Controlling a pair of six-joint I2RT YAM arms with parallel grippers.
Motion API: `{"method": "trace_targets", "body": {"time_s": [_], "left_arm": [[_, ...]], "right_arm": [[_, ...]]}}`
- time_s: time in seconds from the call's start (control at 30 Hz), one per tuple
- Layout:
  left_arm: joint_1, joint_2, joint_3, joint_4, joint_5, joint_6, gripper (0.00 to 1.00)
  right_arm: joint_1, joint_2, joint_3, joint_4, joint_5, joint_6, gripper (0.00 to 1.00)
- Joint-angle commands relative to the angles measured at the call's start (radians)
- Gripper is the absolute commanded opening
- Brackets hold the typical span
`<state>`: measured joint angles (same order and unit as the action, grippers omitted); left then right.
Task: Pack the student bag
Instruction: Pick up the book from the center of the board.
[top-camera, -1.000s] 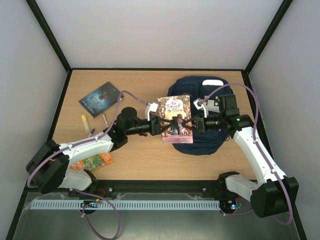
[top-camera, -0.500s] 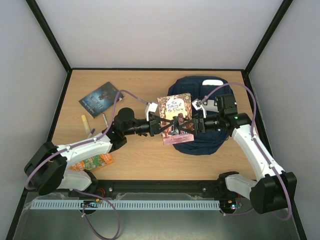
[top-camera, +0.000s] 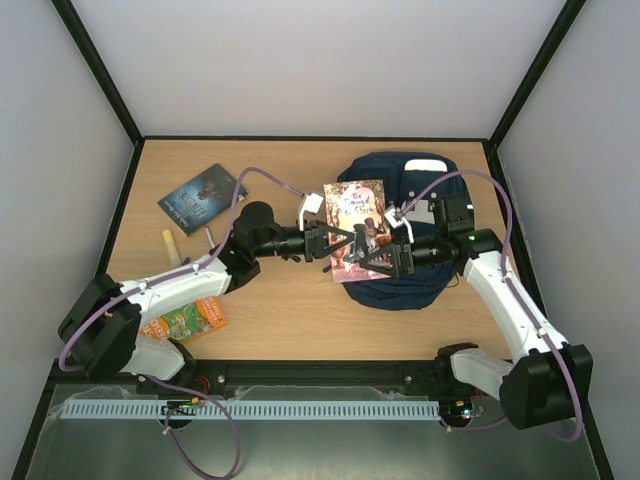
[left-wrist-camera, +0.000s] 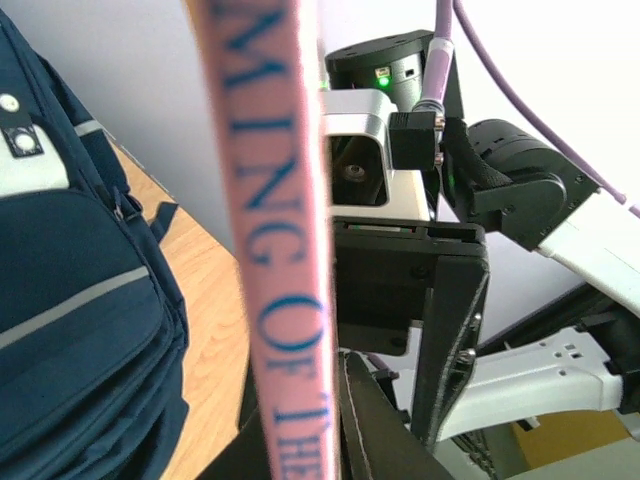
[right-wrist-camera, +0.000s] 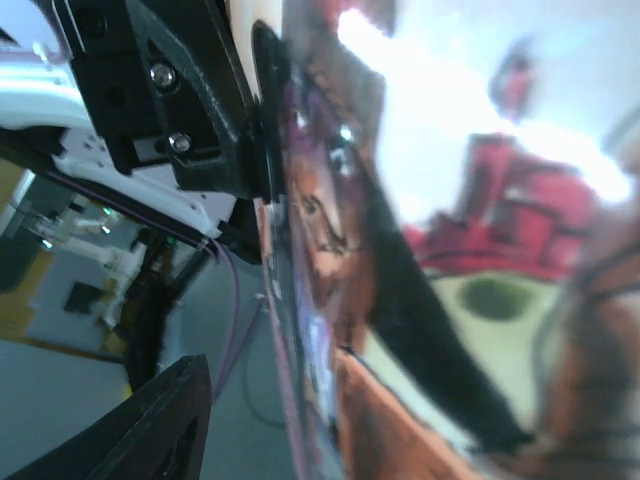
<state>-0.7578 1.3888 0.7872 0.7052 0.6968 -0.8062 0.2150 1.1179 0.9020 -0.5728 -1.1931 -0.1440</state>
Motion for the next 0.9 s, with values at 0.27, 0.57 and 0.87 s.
{"method": "trace_targets", "body": {"time_s": [0.27, 0.57, 0.87], "left_arm": [[0.007, -0.021, 0.098, -0.33, -0.242, 0.228, 0.02], [0.012, -0.079, 0.061, -0.372, -0.294, 0.246, 0.02], [0.021, -0.073, 0.051, -0.386, -0.31, 0.232, 0.02]], "right_arm": [[0.001, -0.07, 0.029, -0.001, -0.01, 0.073, 0.47], [-0.035, -0.043, 0.052, 0.022, -0.071, 0.125, 0.64], [-0.043, -0.027, 0.075, -0.014, -0.139, 0.094, 0.48]]}}
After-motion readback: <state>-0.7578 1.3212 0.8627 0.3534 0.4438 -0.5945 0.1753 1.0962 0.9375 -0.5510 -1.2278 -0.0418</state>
